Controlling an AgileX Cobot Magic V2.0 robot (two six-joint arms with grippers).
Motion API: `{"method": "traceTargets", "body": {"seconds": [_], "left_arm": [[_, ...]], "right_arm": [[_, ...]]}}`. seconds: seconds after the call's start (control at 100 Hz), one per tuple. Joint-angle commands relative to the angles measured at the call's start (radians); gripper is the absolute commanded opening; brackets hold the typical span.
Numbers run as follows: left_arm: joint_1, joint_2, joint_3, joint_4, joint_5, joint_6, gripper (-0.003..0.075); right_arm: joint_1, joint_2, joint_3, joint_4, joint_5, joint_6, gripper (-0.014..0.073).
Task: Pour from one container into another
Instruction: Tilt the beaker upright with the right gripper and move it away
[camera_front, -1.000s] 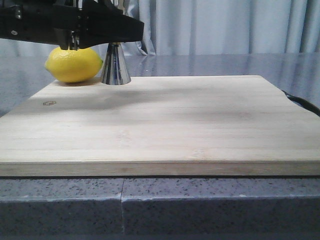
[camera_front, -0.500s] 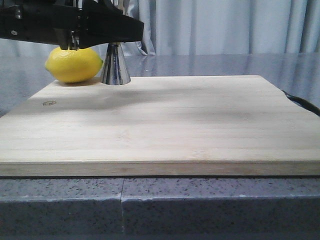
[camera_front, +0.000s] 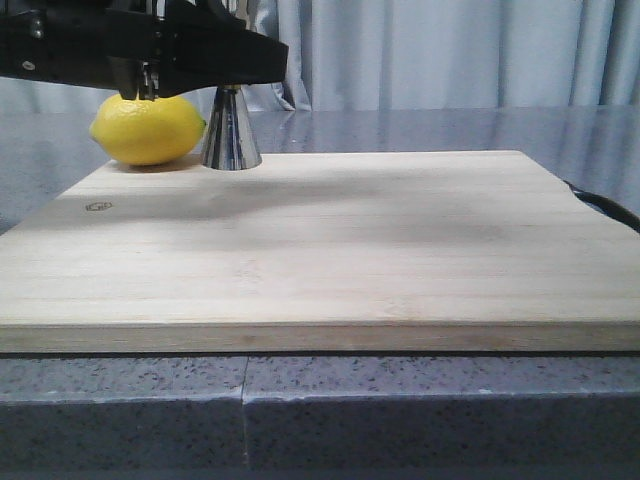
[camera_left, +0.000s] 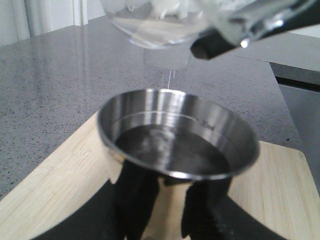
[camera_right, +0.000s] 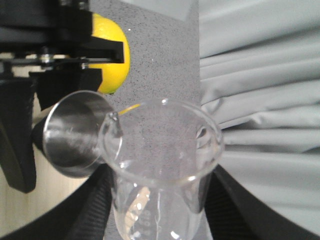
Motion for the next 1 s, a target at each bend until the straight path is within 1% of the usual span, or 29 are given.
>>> {"method": "traceTargets", "body": {"seconds": [0.0, 0.06, 0.22, 0.31, 0.42, 0.56, 0.65, 0.73, 0.85, 0.99], "left_arm": [[-0.008, -0.049, -0.029, -0.086, 0.102, -0.006, 0.0220], [-0.008, -0.049, -0.029, -0.086, 0.102, -0.006, 0.0220], [-0.008, -0.049, -0.029, -0.086, 0.102, -0.006, 0.0220], [-0.008, -0.049, -0.029, -0.086, 0.102, -0.006, 0.0220], [-0.008, -0.049, -0.029, -0.086, 0.102, -0.006, 0.0220], [-0.008, -0.049, -0.029, -0.086, 0.102, -0.006, 0.0220], [-0.008, -0.049, -0.029, -0.086, 0.102, -0.006, 0.0220], [-0.008, -0.049, -0.029, -0.086, 0.102, -0.006, 0.0220], [-0.008, -0.049, -0.029, -0.086, 0.102, -0.006, 0.0220], [-0.008, -0.049, -0.029, -0.086, 0.102, -0.006, 0.0220]], "right_arm": [[-0.026, -0.036, -0.032, -0.018, -0.082, 0.118, 0.0312], [-0.047, -0.042, -0.032, -0.018, -0.096, 0.196, 0.0312], [-0.117, -0.090, -0.032, -0.018, -0.108, 0.342, 0.0312], [-0.166, -0.134, -0.031, -0.016, -0.108, 0.453, 0.0312], [-0.239, -0.199, 0.016, -0.014, -0.151, 0.566, 0.0312], [-0.361, -0.302, 0.180, 0.003, -0.318, 0.701, 0.0312], [-0.443, -0.360, 0.312, 0.013, -0.476, 0.788, 0.0312], [-0.494, -0.397, 0.424, 0.020, -0.599, 0.849, 0.0312], [-0.542, -0.411, 0.549, 0.028, -0.743, 0.865, 0.0312], [-0.570, -0.402, 0.642, 0.080, -0.831, 0.865, 0.0312]]}}
